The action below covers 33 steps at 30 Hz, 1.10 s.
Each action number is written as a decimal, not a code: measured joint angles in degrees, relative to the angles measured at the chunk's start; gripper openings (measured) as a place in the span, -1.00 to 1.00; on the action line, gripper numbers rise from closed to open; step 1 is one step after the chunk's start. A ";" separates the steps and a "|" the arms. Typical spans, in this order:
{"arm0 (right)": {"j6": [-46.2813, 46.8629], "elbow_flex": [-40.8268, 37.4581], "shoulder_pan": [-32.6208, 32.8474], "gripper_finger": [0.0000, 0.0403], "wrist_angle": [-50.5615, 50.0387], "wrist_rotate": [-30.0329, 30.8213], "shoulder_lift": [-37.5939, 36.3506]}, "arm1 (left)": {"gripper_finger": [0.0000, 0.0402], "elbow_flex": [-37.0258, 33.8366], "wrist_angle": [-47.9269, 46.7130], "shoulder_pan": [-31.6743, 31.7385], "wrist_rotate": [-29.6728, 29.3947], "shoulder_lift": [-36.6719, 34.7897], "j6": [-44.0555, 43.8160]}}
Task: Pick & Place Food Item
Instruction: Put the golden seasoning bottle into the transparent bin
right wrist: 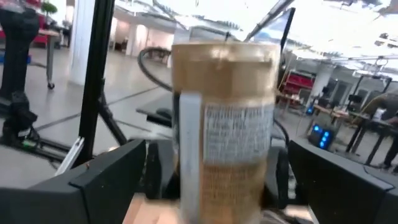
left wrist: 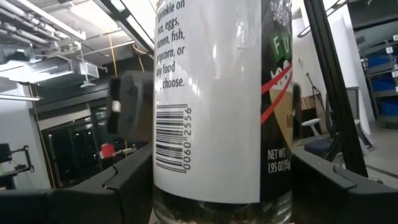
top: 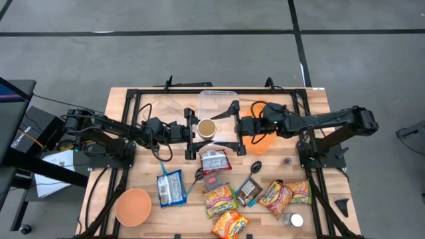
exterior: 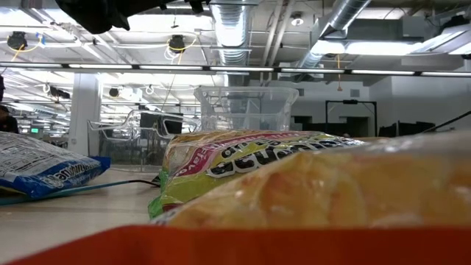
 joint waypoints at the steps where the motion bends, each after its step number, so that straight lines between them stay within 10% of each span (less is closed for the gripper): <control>1: 0.01 0.84 0.00 0.93 -0.56 -0.64 0.77 | 0.34 0.01 -0.09 0.00 0.01 0.00 0.00; 29: -0.03 5.67 0.02 0.35 -5.80 -0.42 4.54 | 0.34 0.10 -1.48 -0.01 0.19 0.02 -0.02; 33: -0.90 5.62 0.09 0.35 -5.84 -0.39 4.34 | 0.69 0.20 -3.35 0.17 -1.59 0.00 0.00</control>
